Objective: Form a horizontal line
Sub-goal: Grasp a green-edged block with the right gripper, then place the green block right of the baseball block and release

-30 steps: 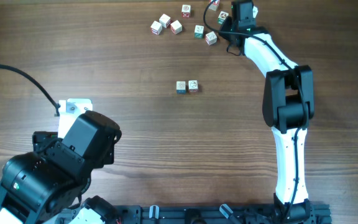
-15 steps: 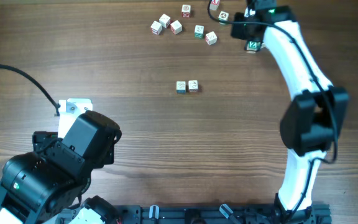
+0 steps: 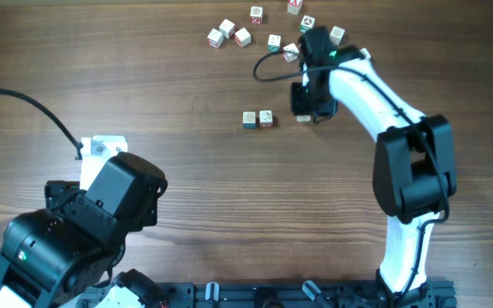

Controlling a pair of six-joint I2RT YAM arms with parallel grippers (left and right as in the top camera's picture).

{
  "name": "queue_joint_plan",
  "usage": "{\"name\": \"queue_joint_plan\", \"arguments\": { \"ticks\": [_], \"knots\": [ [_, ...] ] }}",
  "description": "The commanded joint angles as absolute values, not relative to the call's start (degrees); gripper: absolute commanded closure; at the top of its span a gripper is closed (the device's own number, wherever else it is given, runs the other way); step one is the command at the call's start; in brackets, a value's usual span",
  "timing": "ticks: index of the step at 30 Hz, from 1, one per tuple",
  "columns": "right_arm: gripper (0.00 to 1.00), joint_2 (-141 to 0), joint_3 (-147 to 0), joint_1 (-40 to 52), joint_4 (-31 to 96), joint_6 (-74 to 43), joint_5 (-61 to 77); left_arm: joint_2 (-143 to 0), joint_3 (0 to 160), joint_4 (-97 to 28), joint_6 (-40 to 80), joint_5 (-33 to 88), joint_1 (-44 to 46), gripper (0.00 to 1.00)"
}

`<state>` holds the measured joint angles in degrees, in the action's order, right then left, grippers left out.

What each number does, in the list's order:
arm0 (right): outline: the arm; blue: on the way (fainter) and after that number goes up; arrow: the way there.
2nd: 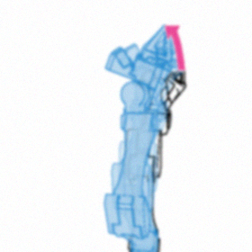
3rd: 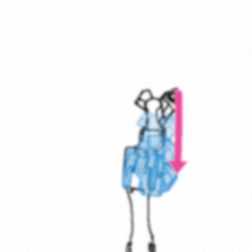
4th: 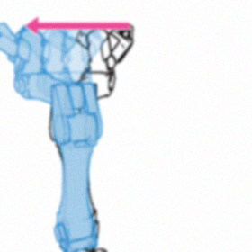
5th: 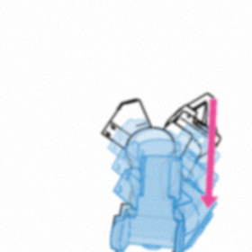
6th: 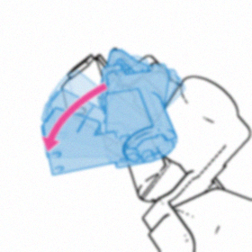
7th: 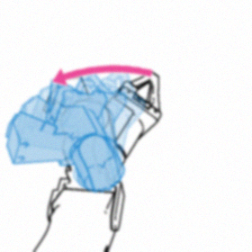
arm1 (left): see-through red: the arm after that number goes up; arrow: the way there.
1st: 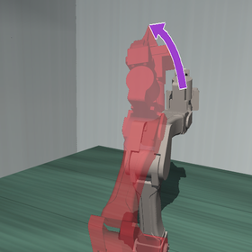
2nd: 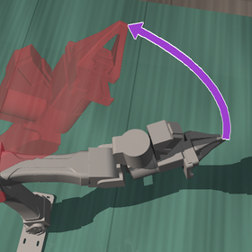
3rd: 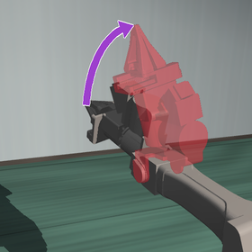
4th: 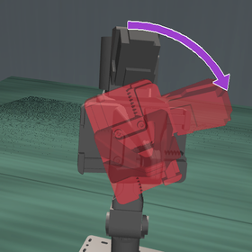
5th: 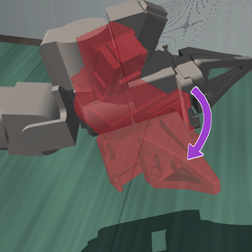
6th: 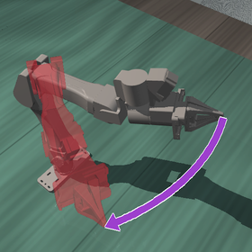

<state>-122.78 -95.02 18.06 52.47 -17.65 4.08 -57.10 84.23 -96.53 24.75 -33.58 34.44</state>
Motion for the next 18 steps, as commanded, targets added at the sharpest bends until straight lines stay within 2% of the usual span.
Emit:
{"name": "queue_joint_plan", "arguments": {
  "ticks": [1,7,15,16,18],
  "knots": [
    [0.66,-123.33,-87.22,20.45,43.99,-19.9,4.73,-56.95,84.31,-96.49,25.96,-33.93,34.24,0.0],
    [0.66,-123.33,-84.73,22.26,36.86,-21.17,4.75,-56.95,84.31,-96.49,25.96,-33.93,34.24,0.0],
    [0.64,-123.33,-84.73,24.1,40.4,-20.97,4.71,-56.95,84.31,-96.49,25.96,-33.93,34.24,0.0],
    [0.58,-123.33,-84.73,24.08,41.1,-21.02,3.97,-56.95,84.31,-96.49,25.96,-33.93,34.24,0.0],
    [0.55,-123.31,-84.73,24.03,41.45,-21.02,1.83,-56.95,84.31,-96.49,25.96,-33.93,34.24,0.0]
  ]
}}
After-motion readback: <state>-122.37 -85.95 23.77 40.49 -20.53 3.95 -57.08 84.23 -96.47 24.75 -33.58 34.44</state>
